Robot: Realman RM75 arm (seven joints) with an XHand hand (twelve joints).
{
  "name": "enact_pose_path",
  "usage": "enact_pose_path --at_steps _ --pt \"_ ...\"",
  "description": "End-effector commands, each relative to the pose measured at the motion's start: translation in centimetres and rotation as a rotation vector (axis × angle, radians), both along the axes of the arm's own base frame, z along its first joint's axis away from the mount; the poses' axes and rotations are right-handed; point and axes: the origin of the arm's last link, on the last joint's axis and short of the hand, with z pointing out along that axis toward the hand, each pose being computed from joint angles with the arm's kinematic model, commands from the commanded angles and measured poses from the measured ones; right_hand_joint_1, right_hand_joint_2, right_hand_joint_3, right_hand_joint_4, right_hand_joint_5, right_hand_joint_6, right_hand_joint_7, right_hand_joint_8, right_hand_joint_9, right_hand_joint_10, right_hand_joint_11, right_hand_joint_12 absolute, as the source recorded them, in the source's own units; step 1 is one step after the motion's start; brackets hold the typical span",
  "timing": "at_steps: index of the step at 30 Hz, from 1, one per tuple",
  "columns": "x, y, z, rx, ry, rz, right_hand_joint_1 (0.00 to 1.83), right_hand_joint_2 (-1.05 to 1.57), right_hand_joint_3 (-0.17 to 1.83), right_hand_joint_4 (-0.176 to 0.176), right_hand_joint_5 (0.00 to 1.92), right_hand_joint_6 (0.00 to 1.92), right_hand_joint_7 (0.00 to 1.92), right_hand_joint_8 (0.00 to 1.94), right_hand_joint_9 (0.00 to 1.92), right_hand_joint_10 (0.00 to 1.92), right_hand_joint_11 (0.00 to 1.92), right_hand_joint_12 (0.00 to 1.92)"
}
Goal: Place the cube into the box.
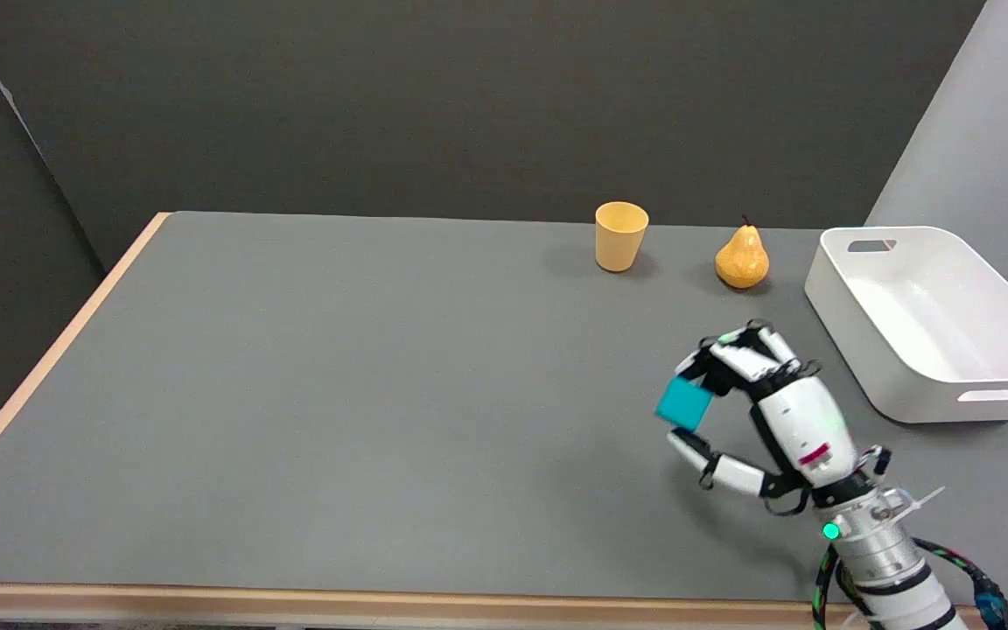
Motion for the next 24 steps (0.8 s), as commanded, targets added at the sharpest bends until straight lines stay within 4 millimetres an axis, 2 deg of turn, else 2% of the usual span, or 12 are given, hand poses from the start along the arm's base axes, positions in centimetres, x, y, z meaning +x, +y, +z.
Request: enact_pose_path --at_steps 1,10,12,18,21,23,24 --pt "5.8 -1.2 8.0 -0.285 -0.023 0.227 1.49 0.88 0.77 -0.028 0.48 1.18 0.73 1.78 0.67 1.6 0.14 1.25" --pt "7.7 -3.4 15.3 -0.507 -0.053 0.18 1.48 0.89 0.76 -0.034 0.47 1.19 0.7 1.81 0.66 1.62 0.14 1.25" --pt "7.9 -4.1 16.8 -0.551 -0.065 0.165 1.48 0.94 0.7 -0.021 0.45 1.19 0.66 1.83 0.64 1.64 0.14 1.24" --pt "9.0 -5.7 18.9 -0.6 -0.093 0.162 1.47 0.97 0.67 -0.027 0.42 1.2 0.62 1.86 0.62 1.67 0.13 1.23" --pt "9.8 -5.8 19.8 -0.625 -0.101 0.173 1.47 0.99 0.65 -0.056 0.46 1.07 0.59 1.88 0.6 1.69 0.21 1.05" --pt "10.2 -5.7 20.3 -0.64 -0.105 0.181 1.47 1.0 0.65 -0.055 0.45 1.08 0.58 1.88 0.6 1.7 0.2 1.07" --pt "10.3 -5.6 20.4 -0.645 -0.107 0.183 1.47 0.99 0.65 -0.047 0.43 1.14 0.59 1.87 0.6 1.69 0.17 1.14"
